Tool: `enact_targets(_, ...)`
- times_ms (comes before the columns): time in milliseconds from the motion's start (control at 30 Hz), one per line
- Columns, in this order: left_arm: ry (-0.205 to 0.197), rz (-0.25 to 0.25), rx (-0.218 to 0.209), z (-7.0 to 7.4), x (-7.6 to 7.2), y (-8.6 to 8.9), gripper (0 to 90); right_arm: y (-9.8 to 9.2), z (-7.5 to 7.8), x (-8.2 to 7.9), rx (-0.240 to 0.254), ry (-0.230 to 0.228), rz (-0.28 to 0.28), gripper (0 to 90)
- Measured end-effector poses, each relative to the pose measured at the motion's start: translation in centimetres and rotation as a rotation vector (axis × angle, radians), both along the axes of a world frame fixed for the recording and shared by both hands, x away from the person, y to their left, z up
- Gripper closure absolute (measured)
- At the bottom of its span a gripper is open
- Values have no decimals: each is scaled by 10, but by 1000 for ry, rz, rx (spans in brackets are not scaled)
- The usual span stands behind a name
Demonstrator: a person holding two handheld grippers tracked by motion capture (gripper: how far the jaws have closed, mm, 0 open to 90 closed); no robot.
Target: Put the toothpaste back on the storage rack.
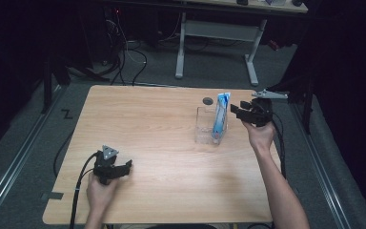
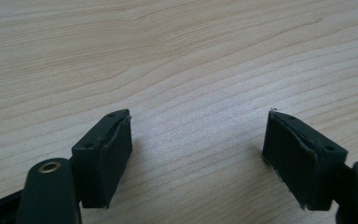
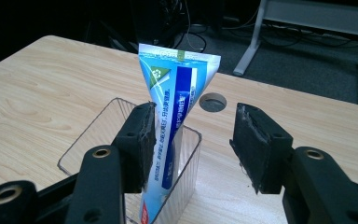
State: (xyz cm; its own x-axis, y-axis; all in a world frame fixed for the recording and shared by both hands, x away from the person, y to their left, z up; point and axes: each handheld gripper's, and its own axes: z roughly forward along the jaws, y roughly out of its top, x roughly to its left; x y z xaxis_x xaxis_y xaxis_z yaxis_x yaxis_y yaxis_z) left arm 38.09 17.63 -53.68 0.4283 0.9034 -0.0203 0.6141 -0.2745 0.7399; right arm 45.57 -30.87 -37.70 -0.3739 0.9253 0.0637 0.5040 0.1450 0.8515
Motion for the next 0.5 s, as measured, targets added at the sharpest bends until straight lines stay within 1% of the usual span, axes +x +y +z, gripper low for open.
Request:
enact_targets(233, 0, 0, -1, 0, 0, 0, 243, -3, 4, -5, 12, -5, 8, 496)
enact_targets(500, 0, 0, -1, 0, 0, 0, 242, -4, 7, -10, 30, 4, 17, 515)
